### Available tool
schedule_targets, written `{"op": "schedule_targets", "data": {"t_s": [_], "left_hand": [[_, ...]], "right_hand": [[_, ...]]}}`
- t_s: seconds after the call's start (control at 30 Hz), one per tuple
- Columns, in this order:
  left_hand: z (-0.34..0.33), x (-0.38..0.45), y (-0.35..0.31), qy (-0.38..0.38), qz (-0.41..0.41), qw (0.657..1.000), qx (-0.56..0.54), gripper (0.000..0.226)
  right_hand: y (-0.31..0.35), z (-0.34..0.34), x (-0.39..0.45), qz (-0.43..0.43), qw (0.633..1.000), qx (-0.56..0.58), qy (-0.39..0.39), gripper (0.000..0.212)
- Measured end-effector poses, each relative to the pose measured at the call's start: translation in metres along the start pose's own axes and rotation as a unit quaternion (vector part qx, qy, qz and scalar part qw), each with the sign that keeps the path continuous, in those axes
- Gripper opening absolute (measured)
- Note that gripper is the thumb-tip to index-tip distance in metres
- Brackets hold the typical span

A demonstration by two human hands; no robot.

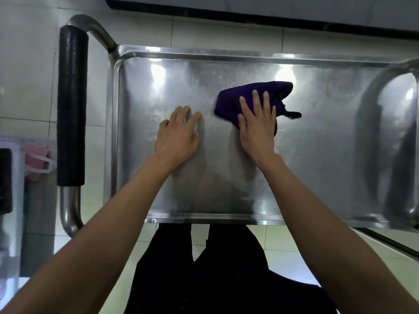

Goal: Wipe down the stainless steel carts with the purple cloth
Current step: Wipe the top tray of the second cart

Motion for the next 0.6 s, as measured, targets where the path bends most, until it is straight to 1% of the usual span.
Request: {"op": "schedule_targets", "data": {"t_s": [0.2,0.33,0.4,0.5,0.6], "left_hand": [[0.005,-0.048,0.04,-0.052,0.057,0.997,-0.031,0.053],[0.005,-0.088,0.08,-0.079,0.139,0.987,-0.028,0.045],[0.002,-0.106,0.095,-0.091,0.175,0.98,-0.041,0.045],[-0.002,-0.124,0.101,-0.108,0.184,0.975,-0.061,0.047],[-0.002,-0.129,0.104,-0.121,0.176,0.975,-0.064,0.042]], "right_hand": [[0.061,-0.023,-0.013,0.048,0.999,0.005,0.009,0.047],[0.103,-0.04,-0.02,0.076,0.997,-0.002,0.02,0.047],[0.128,-0.048,-0.023,0.09,0.995,-0.005,0.029,0.047],[0.167,-0.059,-0.026,0.112,0.992,-0.013,0.054,0.047],[0.206,-0.067,-0.029,0.133,0.988,-0.011,0.08,0.048]]}}
Point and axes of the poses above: each hand's wrist, its own x-axis towards the middle knuckle, its own z-axis out of the back of the hand, y = z × x, the point moved 7 cm from there along x, towards the middle knuckle, and after that the axes turned 11 degrees about -z, right-handed, at the moved point
